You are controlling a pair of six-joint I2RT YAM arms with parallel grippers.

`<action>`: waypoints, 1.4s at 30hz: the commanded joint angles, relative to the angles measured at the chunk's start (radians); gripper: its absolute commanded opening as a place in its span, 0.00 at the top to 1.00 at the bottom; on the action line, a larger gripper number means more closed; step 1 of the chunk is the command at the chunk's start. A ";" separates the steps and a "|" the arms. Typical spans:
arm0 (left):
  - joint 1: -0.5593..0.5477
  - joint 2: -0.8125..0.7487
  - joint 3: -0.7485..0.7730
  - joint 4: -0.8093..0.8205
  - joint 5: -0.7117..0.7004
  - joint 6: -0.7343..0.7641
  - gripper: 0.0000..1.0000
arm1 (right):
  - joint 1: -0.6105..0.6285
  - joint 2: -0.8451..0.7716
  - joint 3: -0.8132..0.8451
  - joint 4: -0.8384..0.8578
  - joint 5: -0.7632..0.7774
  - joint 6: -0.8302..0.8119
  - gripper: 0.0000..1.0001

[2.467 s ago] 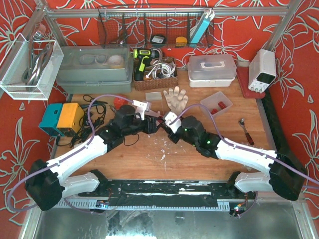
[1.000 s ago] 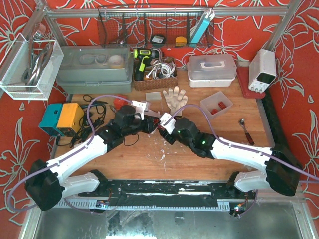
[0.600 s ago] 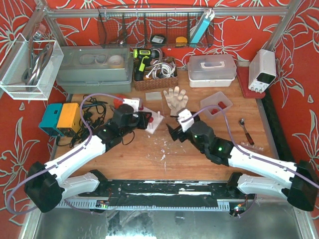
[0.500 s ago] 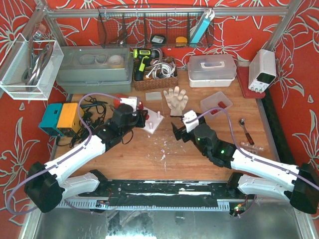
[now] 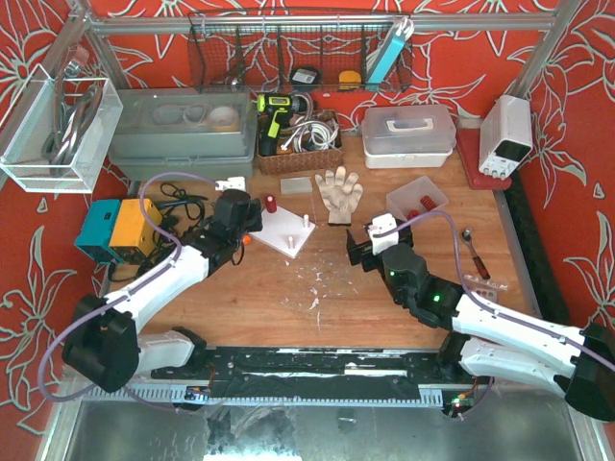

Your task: Install the large spring

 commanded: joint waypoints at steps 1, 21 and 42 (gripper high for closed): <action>0.014 0.040 0.014 0.069 -0.028 0.034 1.00 | -0.007 -0.007 -0.010 -0.004 0.065 0.029 0.01; 0.048 0.196 0.022 0.112 0.020 0.041 1.00 | -0.015 -0.047 -0.038 0.011 0.093 0.024 0.01; 0.068 0.295 0.050 0.131 0.037 0.062 0.96 | -0.019 -0.056 -0.041 0.014 0.087 0.020 0.01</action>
